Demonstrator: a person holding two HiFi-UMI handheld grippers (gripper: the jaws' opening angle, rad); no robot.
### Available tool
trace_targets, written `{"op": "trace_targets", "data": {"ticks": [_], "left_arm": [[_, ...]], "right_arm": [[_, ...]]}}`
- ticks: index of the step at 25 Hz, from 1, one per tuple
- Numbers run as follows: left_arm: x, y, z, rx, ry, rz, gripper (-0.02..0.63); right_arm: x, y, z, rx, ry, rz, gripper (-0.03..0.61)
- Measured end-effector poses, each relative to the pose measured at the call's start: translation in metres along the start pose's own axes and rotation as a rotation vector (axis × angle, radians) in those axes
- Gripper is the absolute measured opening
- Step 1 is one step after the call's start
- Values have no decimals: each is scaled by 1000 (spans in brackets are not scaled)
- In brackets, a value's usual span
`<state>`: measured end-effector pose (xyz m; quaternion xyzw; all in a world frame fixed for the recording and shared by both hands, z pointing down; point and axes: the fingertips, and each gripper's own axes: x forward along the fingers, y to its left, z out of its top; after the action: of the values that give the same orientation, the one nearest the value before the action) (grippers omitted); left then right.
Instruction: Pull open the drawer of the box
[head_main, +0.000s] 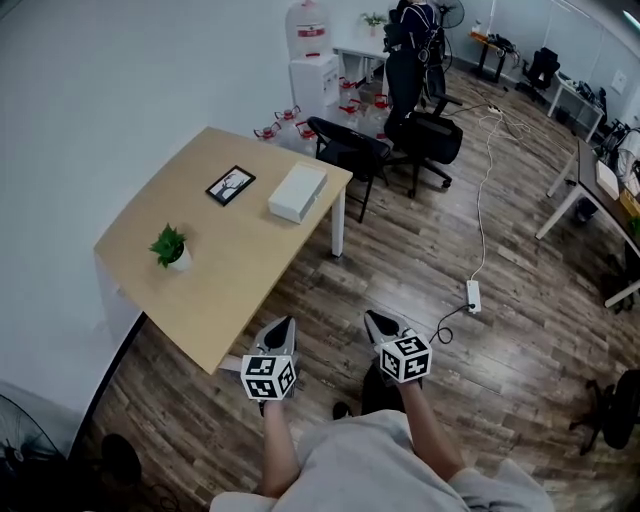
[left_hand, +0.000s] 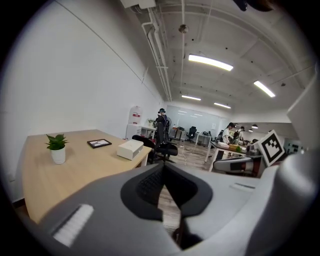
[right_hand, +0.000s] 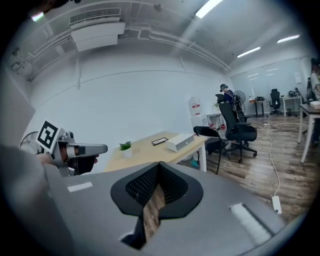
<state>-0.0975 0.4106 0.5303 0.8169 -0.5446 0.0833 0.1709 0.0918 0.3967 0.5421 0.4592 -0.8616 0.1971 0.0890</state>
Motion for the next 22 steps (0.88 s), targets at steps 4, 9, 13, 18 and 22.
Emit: {"op": "trace_targets", "data": {"ticks": [4,9,13,18,22], "left_arm": [[7,9,4,-17,-11,15,52],[21,23,12,-23,-32,18,52],[46,43,20,-35,-34,36,52],[89,66,42,-37,-21,60,52],[122,84,72,-51,-23,85,54]], "right_arm": [[8,2,4,-2,-12,18,2],[31,-11,11,19,-29,13,2],[56,-28,15,31,-27,4,2],[97,-54,35,33,-21,6,2],[134,-70,66,14,-7,33,2]]}}
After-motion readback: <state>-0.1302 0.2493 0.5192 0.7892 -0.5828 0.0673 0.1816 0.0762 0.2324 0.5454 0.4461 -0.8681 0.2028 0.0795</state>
